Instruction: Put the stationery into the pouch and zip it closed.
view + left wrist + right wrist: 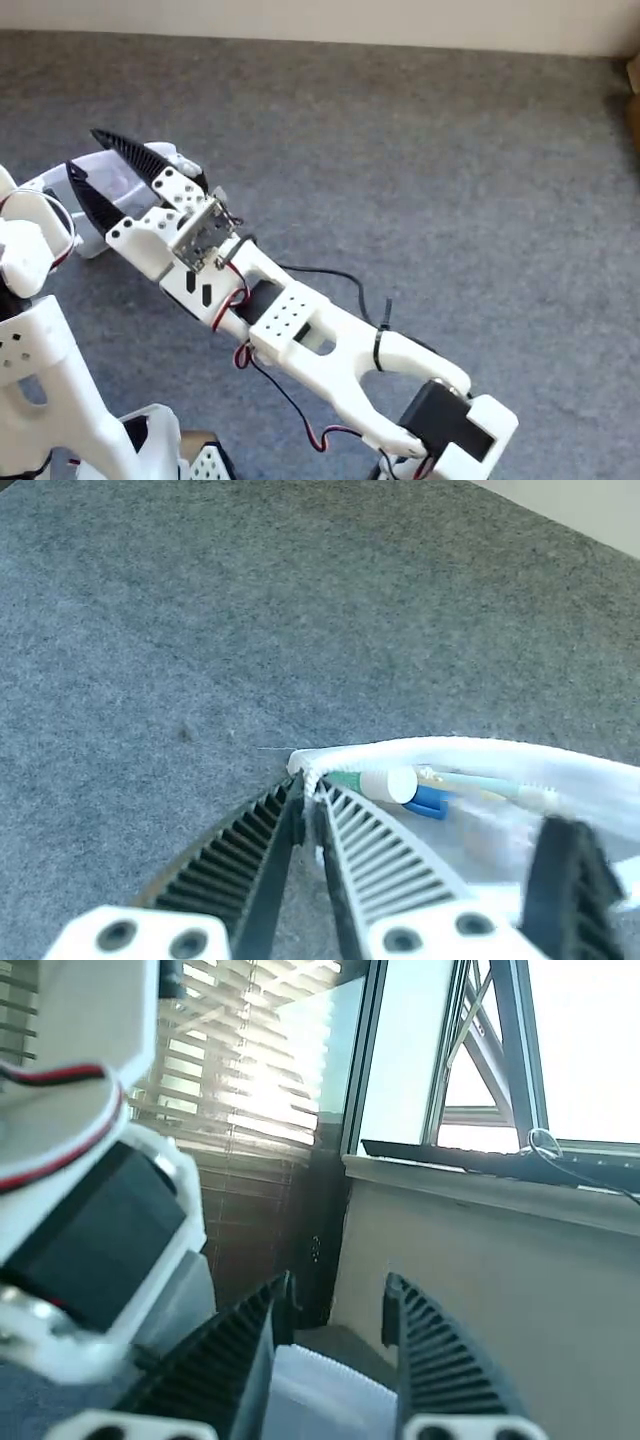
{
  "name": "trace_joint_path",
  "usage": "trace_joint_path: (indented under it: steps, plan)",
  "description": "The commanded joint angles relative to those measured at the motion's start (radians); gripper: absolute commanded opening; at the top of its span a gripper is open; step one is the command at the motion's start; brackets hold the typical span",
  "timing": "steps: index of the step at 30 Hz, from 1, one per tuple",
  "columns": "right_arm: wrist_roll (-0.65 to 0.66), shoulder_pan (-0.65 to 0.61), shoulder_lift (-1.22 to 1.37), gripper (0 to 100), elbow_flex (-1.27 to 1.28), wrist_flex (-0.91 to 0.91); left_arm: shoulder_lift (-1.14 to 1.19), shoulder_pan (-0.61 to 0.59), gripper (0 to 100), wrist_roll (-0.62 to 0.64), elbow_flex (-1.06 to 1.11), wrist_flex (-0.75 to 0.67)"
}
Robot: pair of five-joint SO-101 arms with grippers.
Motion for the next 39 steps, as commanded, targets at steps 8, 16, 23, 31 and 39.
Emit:
trace_joint_path:
  steps: [8, 16, 23, 31, 39]
  plan:
    - [0.008, 0.022, -0.019, 13.5, -0.013, 0.01, 0.019, 0.015, 1, 0.006, 0.047, 0.002]
    - [0.008, 0.042, -0.044, 13.5, -0.012, 0.016, 0.019, 0.015, 1, 0.006, 0.047, 0.002]
    - [0.006, 0.093, -0.203, 13.5, -0.012, 0.265, 0.019, 0.015, 1, 0.006, 0.047, 0.002]
    - [0.006, 0.104, -0.337, 13.5, -0.021, 0.533, 0.018, 0.015, 1, 0.006, 0.047, 0.003]
    - [0.006, 0.134, -0.429, 13.5, -0.021, 0.746, 0.018, 0.015, 1, 0.006, 0.047, 0.003]
